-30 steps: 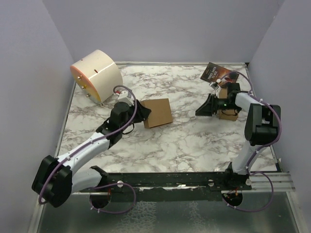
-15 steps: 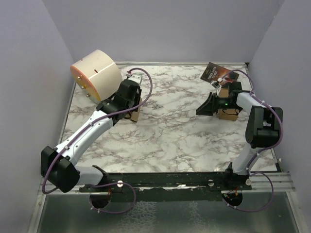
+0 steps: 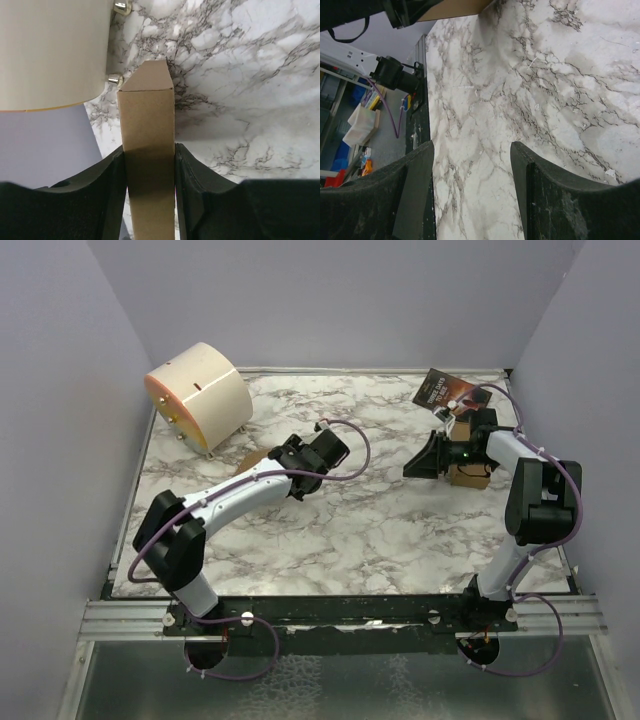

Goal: Fold the paper box

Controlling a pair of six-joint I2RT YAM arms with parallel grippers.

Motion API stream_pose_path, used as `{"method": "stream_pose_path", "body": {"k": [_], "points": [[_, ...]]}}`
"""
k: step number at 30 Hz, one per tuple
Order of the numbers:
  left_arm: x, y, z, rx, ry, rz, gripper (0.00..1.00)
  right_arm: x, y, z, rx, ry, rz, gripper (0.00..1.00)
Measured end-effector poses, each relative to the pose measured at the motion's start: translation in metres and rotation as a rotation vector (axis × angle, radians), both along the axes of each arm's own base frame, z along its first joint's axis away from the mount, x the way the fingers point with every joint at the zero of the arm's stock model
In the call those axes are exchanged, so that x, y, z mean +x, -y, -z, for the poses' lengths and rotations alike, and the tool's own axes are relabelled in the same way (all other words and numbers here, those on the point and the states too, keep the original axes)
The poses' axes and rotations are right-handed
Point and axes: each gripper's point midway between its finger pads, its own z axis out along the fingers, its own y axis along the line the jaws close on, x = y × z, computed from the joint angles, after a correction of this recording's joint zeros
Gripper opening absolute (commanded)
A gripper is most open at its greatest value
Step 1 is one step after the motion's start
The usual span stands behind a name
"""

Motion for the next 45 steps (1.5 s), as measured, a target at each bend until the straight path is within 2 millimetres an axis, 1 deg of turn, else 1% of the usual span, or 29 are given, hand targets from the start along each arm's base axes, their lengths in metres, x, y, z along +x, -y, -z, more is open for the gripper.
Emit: {"method": "stream_pose_path", "body": {"k": [3, 5, 6, 7, 10, 12, 16, 18, 20, 23, 25, 27, 28, 29, 31, 33, 35, 37, 38, 39, 41, 44, 45], "points": [[-0.004, -0.002, 0.016, 0.080, -0.045, 0.001, 0.66, 0.000, 0.000, 0.000, 0.000, 0.000, 0.000, 0.63], [-0.006, -0.001, 0.027, 0.108, -0.076, 0.002, 0.74, 0.000, 0.000, 0.000, 0.000, 0.000, 0.000, 0.63], [-0.008, 0.001, 0.032, 0.114, -0.091, 0.006, 0.83, 0.000, 0.000, 0.000, 0.000, 0.000, 0.000, 0.63], [-0.010, 0.003, 0.038, 0.113, -0.111, 0.013, 0.85, 0.000, 0.000, 0.000, 0.000, 0.000, 0.000, 0.63], [-0.018, 0.014, 0.053, 0.070, -0.179, 0.045, 0.88, 0.000, 0.000, 0.000, 0.000, 0.000, 0.000, 0.63], [-0.024, 0.022, 0.059, 0.020, -0.210, 0.065, 0.93, 0.000, 0.000, 0.000, 0.000, 0.000, 0.000, 0.63], [-0.040, 0.041, 0.069, -0.131, -0.281, 0.124, 0.94, 0.000, 0.000, 0.000, -0.001, 0.000, 0.000, 0.63], [-0.048, 0.053, 0.067, -0.218, -0.301, 0.161, 0.94, 0.000, 0.000, 0.001, -0.003, 0.004, 0.000, 0.63], [-0.054, 0.069, 0.061, -0.331, -0.308, 0.206, 0.94, 0.000, 0.000, 0.001, -0.007, 0.009, -0.001, 0.63], [-0.060, 0.096, 0.050, -0.529, -0.291, 0.275, 0.93, 0.001, 0.002, 0.005, -0.034, 0.018, 0.003, 0.63], [-0.064, 0.112, 0.040, -0.703, -0.275, 0.318, 0.93, 0.001, 0.004, 0.008, -0.075, 0.038, 0.012, 0.63], [-0.060, 0.118, 0.031, -0.856, -0.244, 0.323, 0.93, 0.000, 0.007, 0.006, -0.117, 0.077, 0.023, 0.65], [-0.055, 0.117, 0.027, -0.926, -0.223, 0.317, 0.94, 0.000, 0.009, 0.002, -0.146, 0.112, 0.032, 0.66], [-0.046, 0.115, 0.019, -1.017, -0.180, 0.300, 0.96, 0.001, 0.011, -0.002, -0.170, 0.143, 0.041, 0.68], [-0.033, 0.106, 0.008, -1.123, -0.114, 0.273, 0.99, 0.005, 0.016, -0.015, -0.229, 0.232, 0.067, 0.75], [-0.018, 0.091, -0.007, -1.220, -0.025, 0.239, 0.99, 0.012, 0.023, -0.030, -0.299, 0.339, 0.103, 0.86], [-0.005, 0.075, -0.028, -1.319, 0.060, 0.220, 0.99, 0.019, 0.031, -0.045, -0.371, 0.438, 0.146, 0.99], [0.004, 0.062, -0.050, -1.402, 0.120, 0.217, 0.99, 0.028, 0.039, -0.062, -0.435, 0.526, 0.195, 1.00], [0.011, 0.053, -0.063, -1.447, 0.156, 0.215, 0.99, 0.034, 0.044, -0.074, -0.467, 0.585, 0.228, 1.00], [0.016, 0.045, -0.072, -1.477, 0.177, 0.215, 0.99, 0.038, 0.048, -0.085, -0.491, 0.623, 0.258, 1.00], [0.026, 0.023, -0.089, -1.538, 0.225, 0.185, 0.99, 0.047, 0.057, -0.111, -0.527, 0.687, 0.339, 1.00], [0.036, -0.006, -0.116, -1.576, 0.296, 0.159, 0.99, 0.062, 0.070, -0.169, -0.551, 0.760, 0.490, 1.00], [0.039, -0.015, -0.129, -1.578, 0.327, 0.159, 0.99, 0.067, 0.073, -0.190, -0.547, 0.786, 0.534, 1.00]]}}
